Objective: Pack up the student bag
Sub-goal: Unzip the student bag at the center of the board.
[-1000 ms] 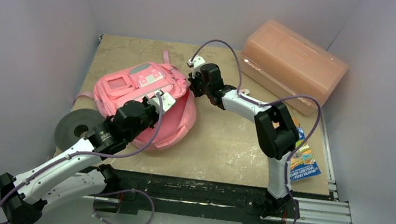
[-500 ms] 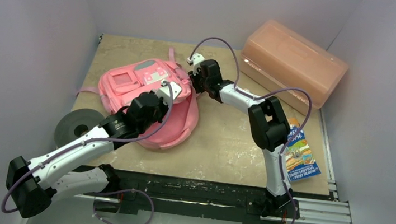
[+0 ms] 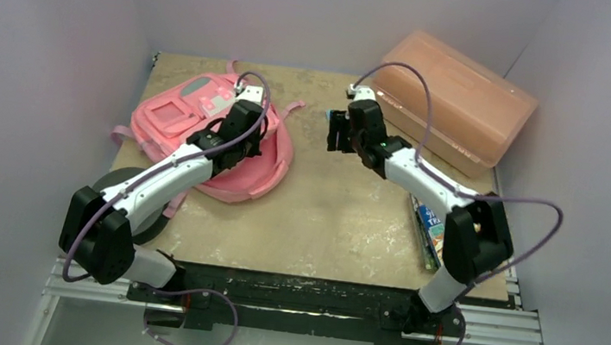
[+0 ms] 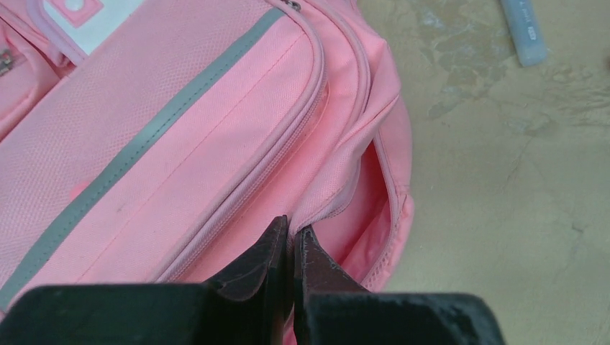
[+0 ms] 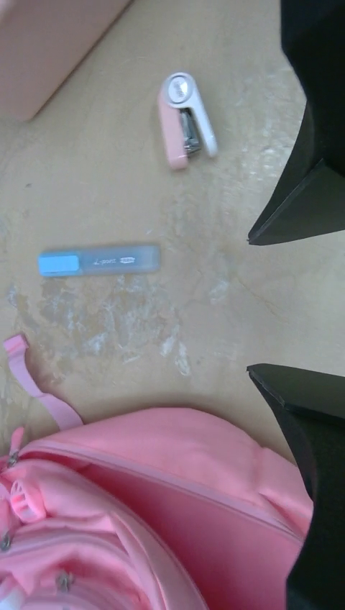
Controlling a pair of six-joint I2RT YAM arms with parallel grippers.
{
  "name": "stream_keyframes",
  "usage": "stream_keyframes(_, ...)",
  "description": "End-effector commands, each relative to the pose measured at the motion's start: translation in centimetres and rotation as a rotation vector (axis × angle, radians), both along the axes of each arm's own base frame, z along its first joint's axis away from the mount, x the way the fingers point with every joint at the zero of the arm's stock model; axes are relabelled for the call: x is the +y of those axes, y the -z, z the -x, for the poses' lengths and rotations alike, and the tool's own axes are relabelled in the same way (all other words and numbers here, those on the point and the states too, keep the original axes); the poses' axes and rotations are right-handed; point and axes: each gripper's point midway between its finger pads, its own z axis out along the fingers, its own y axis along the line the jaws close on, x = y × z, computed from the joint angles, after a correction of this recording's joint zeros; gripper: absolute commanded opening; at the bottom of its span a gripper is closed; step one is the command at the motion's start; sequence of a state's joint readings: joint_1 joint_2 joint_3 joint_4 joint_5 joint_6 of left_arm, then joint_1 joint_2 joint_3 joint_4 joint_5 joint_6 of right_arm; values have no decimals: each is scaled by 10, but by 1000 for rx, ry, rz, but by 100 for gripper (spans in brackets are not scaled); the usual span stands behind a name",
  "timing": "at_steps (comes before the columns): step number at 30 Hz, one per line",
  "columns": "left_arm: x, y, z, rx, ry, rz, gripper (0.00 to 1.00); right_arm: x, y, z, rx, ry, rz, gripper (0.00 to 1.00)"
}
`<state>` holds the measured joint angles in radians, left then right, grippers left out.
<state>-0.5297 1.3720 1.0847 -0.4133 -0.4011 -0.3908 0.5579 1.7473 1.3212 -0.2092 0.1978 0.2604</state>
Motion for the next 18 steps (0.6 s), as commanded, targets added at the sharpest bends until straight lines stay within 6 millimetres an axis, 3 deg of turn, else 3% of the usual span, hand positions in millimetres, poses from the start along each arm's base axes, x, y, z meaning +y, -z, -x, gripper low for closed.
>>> stream_keyframes(1, 4, -12, -10, -17, -65, 59, 0, -23, -16, 43, -7, 158, -232, 66)
stream_keyframes(5, -15, -6, -9, 10, 9, 129, 0, -95, -17, 70, -66, 396, -229, 78)
stream_keyframes(9, -32, -7, -3, 64, 47, 209, 1, -184, -9, 103, -47, 724, -314, 91)
stream_keyframes(12, -46, -9, 3, 103, 86, 298, 28, -232, -11, 127, -82, 892, -354, 96)
stream_keyframes(14, -52, -14, 5, 104, 107, 331, 44, -260, -22, 144, -121, 1010, -339, 99)
stream_keyframes(16, -55, -16, 5, 99, 112, 351, 57, -287, -34, 157, -166, 1106, -316, 99)
stream_keyframes(18, -57, -14, 6, 110, 121, 363, 62, -311, -37, 174, -189, 1222, -311, 99)
